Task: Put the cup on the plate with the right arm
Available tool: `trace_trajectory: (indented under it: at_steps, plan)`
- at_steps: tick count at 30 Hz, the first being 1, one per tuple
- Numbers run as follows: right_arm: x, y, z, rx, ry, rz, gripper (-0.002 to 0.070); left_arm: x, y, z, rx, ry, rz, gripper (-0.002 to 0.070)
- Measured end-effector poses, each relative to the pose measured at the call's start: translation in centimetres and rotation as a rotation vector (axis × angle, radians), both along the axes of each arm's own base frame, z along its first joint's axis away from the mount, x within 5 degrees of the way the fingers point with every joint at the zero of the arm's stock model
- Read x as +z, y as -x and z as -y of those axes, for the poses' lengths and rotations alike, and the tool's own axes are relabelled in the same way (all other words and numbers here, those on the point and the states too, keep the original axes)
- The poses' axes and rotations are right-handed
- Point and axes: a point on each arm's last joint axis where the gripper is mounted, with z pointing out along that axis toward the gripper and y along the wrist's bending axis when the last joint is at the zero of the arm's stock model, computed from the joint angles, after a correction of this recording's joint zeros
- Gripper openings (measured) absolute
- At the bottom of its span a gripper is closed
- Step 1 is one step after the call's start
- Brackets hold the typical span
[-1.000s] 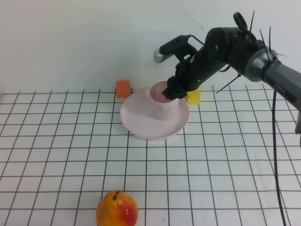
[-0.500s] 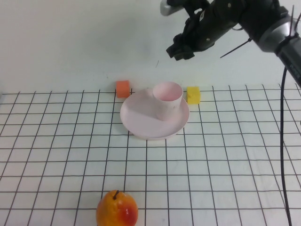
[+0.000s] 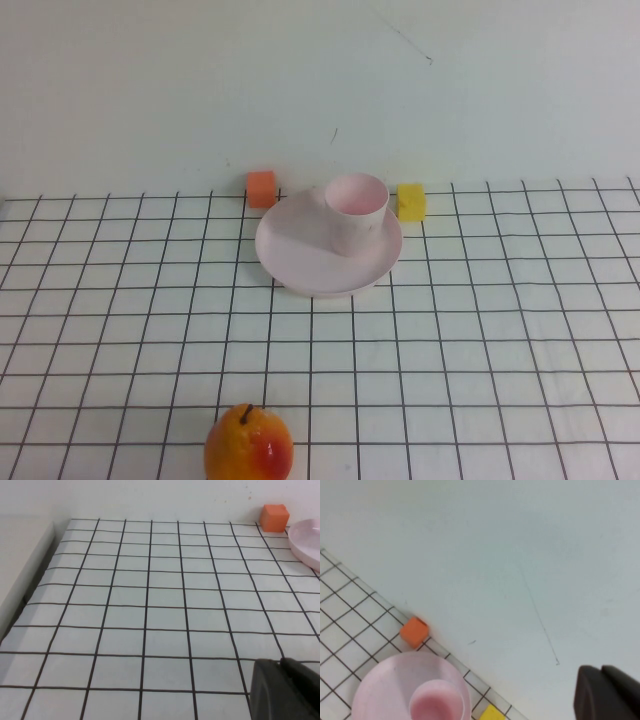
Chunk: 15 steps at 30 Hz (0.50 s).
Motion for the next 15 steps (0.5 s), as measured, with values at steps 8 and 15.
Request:
trace_trajectory:
  at_steps: [8,15]
  plan:
    - [4.0,3.9,1.7,0.011,-0.034,0.070,0.0001,0.0,0.0,0.0,0.000,0.000,0.000,-0.0003]
    - [1.7,5.6,2.8,0.002,0.082,-0.061,0.0001,0.0,0.0,0.0,0.000,0.000,0.000,-0.0003]
